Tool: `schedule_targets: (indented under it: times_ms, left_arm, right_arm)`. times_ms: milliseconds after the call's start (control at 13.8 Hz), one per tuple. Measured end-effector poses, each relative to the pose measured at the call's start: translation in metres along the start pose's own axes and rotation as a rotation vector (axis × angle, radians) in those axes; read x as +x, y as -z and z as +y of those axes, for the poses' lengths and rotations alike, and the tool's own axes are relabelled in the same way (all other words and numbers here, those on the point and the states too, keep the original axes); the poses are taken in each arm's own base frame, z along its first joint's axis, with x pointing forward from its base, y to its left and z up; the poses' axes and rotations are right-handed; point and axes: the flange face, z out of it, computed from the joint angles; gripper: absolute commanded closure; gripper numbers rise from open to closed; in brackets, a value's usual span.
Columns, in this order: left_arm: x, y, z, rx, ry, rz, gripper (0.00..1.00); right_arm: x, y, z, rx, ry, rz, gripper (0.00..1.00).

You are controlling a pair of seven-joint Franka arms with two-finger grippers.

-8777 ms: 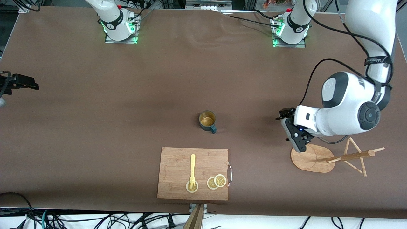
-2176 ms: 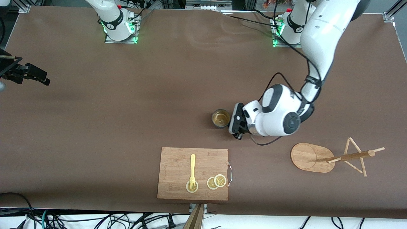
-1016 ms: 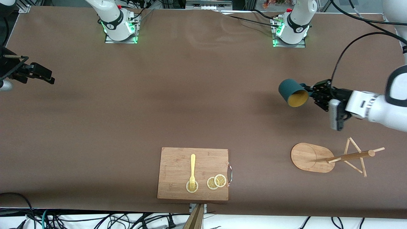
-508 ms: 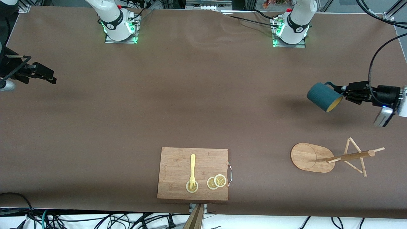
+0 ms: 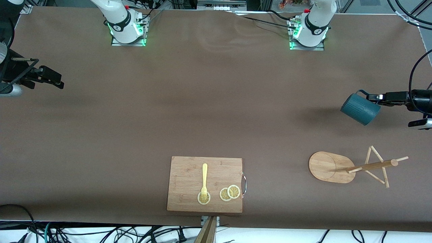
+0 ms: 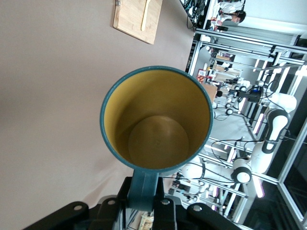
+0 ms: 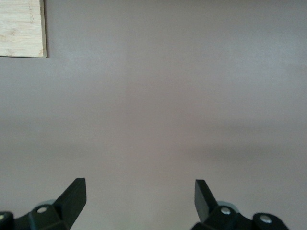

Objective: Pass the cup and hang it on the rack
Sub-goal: 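Lift the teal mug by its handle with the left gripper, then lower the mug onto a rack peg with the left gripper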

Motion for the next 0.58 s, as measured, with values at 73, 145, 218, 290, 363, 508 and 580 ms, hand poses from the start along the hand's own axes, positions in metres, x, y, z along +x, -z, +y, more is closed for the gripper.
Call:
schedule_targets:
  times_ms: [73,145,218,290,363,508,580]
  left_arm:
    - [0.002,-0.004,-0.008,-0.03,0.01,0.001,1.0]
    - [0.004,-0.008,-0.016,-0.053,0.02,0.0,1.0]
    - [0.006,-0.011,-0.023,-0.074,0.027,0.0,1.0]
    - [0.009,-0.013,-0.027,-0.099,0.029,0.004,1.0]
    - [0.012,-0.014,-0.032,-0.121,0.03,0.01,1.0]
    - [0.014,-0.014,-0.041,-0.145,0.038,0.014,1.0]
    - [0.014,-0.012,-0.045,-0.153,0.042,0.02,1.0]
  right_arm:
    - [0.0,0.0,0.0,0.0,0.0,0.0,0.0]
    - [0.0,0.0,0.0,0.0,0.0,0.0,0.0]
    - [0.0,0.0,0.0,0.0,0.001,-0.001,0.0]
    - [0.0,0.0,0.0,0.0,0.001,-0.001,0.0]
    - [0.0,0.0,0.0,0.0,0.001,-0.001,0.0]
    - [0.0,0.0,-0.001,0.0,0.003,-0.001,0.0]
    - [0.0,0.0,-0.003,0.0,0.006,-0.001,0.0]
